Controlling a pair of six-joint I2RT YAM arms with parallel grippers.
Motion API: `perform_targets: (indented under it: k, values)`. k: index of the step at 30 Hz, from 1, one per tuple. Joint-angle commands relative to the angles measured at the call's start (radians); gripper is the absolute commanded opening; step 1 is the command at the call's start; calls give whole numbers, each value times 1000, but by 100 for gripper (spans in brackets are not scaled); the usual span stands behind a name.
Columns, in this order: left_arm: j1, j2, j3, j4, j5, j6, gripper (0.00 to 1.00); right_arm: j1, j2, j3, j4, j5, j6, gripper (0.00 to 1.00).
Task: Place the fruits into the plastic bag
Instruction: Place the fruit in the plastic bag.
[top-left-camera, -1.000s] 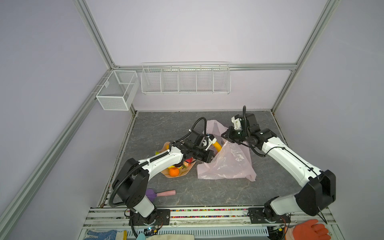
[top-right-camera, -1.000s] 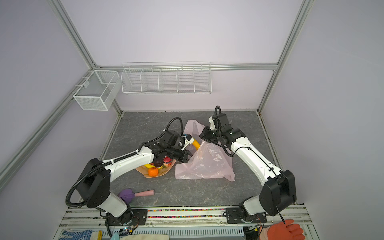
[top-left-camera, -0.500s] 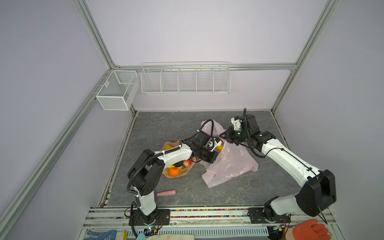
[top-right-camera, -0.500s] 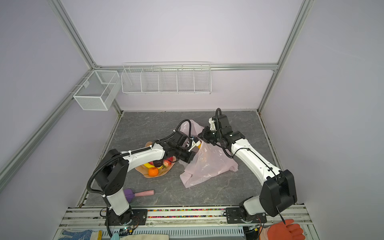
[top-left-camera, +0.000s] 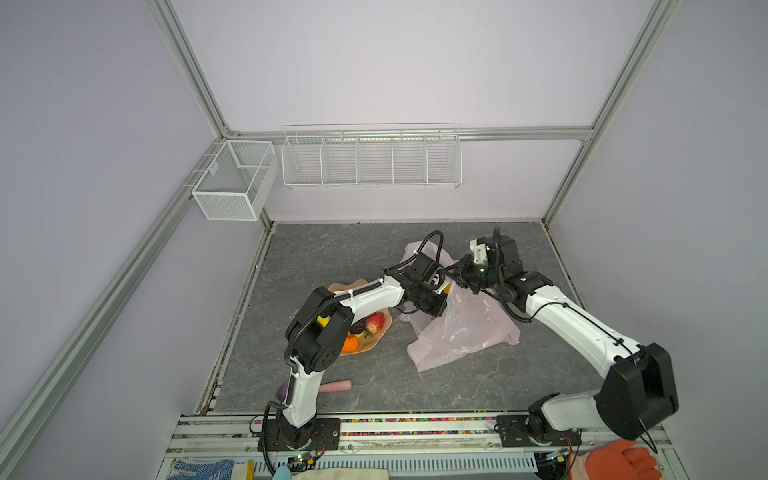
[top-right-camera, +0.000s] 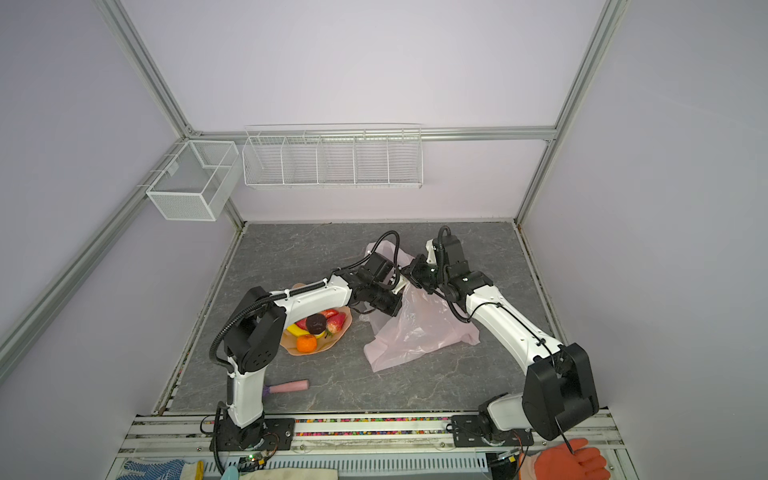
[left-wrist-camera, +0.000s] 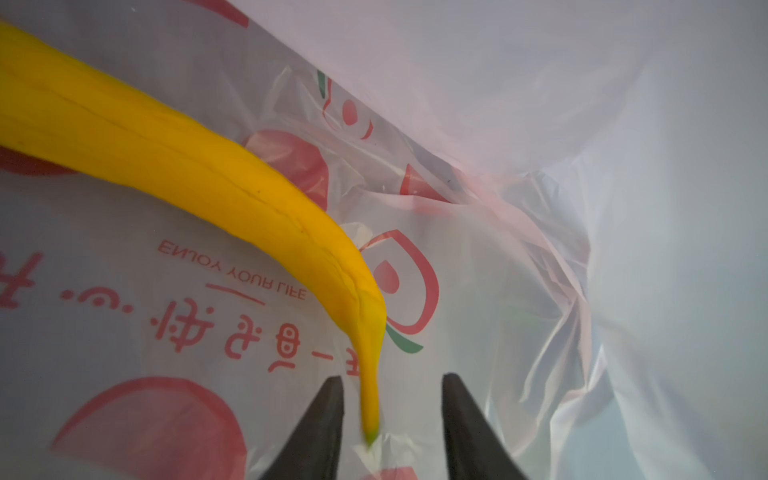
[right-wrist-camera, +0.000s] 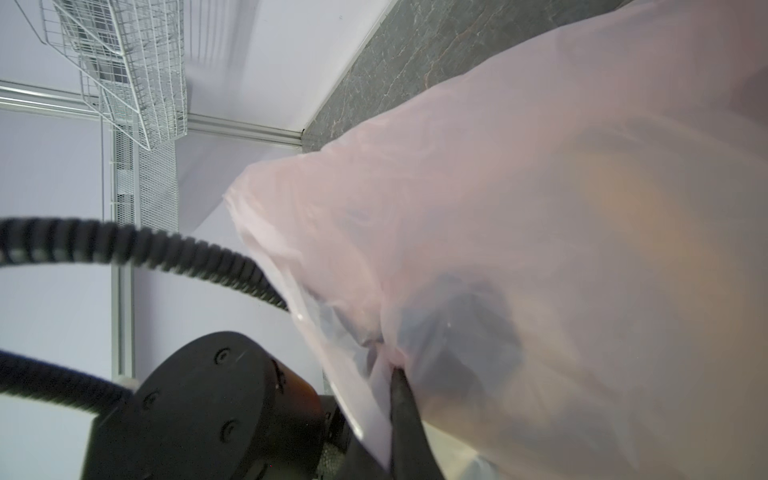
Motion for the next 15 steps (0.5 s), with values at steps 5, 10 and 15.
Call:
perform_targets:
  k: [5,10,15]
  values:
    - [-28,-82,-19,79,-68,-67,91,10,-42,-18,79,-50,54,7]
    - [16,-227,-98,43,-158,-156,100,-9,-61,8,-60,1,23,7]
    - [27,-360,-102,-168,-336,-190,100,-24,-78,10,-124,27,2,7]
